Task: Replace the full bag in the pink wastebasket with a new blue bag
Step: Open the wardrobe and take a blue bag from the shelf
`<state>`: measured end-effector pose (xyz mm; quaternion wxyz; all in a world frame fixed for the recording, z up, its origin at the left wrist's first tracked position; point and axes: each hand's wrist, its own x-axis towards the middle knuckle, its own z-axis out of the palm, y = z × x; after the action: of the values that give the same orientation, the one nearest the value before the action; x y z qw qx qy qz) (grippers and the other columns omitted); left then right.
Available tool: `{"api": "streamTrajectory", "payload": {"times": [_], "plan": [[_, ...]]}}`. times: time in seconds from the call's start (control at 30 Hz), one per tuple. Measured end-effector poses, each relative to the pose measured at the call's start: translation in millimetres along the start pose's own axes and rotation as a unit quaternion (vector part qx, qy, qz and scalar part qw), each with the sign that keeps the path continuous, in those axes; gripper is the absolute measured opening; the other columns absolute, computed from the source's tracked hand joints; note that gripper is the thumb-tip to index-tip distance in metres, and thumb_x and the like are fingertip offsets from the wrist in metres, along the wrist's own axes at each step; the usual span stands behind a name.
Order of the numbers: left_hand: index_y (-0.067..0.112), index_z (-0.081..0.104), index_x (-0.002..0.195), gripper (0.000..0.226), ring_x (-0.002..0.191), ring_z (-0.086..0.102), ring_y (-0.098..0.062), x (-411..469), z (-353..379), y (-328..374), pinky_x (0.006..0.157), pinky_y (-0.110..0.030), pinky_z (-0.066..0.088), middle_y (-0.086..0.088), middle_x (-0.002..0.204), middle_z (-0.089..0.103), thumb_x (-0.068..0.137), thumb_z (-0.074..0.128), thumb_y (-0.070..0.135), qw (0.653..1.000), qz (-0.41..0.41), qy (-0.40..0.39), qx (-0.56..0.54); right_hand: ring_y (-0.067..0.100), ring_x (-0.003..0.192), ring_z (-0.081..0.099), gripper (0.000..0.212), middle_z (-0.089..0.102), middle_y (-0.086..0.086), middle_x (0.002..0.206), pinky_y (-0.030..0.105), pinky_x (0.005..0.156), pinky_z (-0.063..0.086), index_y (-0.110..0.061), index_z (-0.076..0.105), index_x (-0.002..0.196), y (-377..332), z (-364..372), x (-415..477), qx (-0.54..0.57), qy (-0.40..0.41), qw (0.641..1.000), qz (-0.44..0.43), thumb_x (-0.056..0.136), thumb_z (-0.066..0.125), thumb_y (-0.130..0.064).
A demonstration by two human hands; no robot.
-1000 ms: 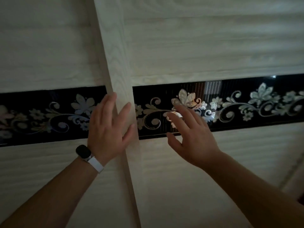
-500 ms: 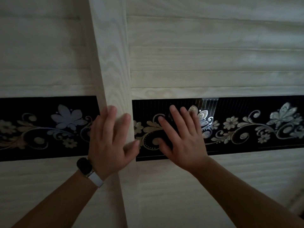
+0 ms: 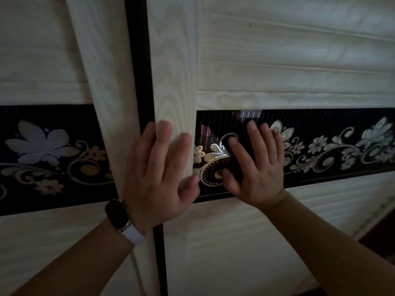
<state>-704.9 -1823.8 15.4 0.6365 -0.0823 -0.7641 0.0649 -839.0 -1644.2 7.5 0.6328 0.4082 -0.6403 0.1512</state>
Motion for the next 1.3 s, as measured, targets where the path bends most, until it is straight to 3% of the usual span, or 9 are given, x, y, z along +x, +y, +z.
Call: {"api": "streamTrajectory", "payload": {"times": [0.27, 0.53, 0.8, 1.3], "plan": [[0.007, 0.039, 0.139, 0.073, 0.136, 0.029, -0.043, 17.5, 34.4, 46.8, 0.105, -0.056, 0.036, -0.023, 0.144, 0.028, 0.077, 0.065, 0.037, 1.0, -0.006, -0.011, -0.022, 0.029, 0.146, 0.018, 0.059, 0.035, 0.019, 0.145, 0.052, 0.115, 0.019, -0.017, 0.041, 0.139, 54.1, -13.2, -17.4, -0.016, -0.017, 1.0, 0.011, 0.089, 0.042, -0.049], [0.007, 0.038, 0.139, 0.075, 0.138, 0.026, -0.04, 39.5, 77.8, 100.6, 0.1, -0.059, 0.039, -0.023, 0.143, 0.029, 0.076, 0.066, 0.036, 0.999, -0.009, -0.016, -0.045, 0.031, 0.145, 0.02, 0.061, 0.031, 0.019, 0.148, 0.056, 0.114, 0.02, -0.015, 0.041, 0.138, 116.0, -30.3, -39.5, -0.002, -0.039, 0.999, 0.032, 0.087, 0.049, -0.046], [0.011, 0.03, 0.144, 0.084, 0.139, 0.024, -0.039, 61.2, 128.1, 161.2, 0.102, -0.058, 0.038, -0.021, 0.145, 0.026, 0.075, 0.068, 0.04, 0.999, -0.004, -0.025, -0.045, 0.037, 0.142, 0.025, 0.067, 0.027, 0.019, 0.149, 0.056, 0.115, 0.021, -0.017, 0.038, 0.141, 189.2, -53.6, -64.3, -0.012, -0.081, 0.996, 0.039, 0.084, 0.057, -0.048], [0.004, 0.034, 0.141, 0.08, 0.135, 0.027, -0.044, 96.6, 200.1, 252.1, 0.11, -0.053, 0.031, -0.02, 0.143, 0.028, 0.074, 0.069, 0.033, 0.998, 0.015, -0.022, -0.05, 0.04, 0.139, 0.033, 0.061, 0.037, 0.022, 0.147, 0.057, 0.112, 0.029, -0.014, 0.047, 0.136, 294.6, -83.8, -98.2, -0.015, -0.114, 0.991, 0.06, 0.085, 0.063, -0.044]]}}
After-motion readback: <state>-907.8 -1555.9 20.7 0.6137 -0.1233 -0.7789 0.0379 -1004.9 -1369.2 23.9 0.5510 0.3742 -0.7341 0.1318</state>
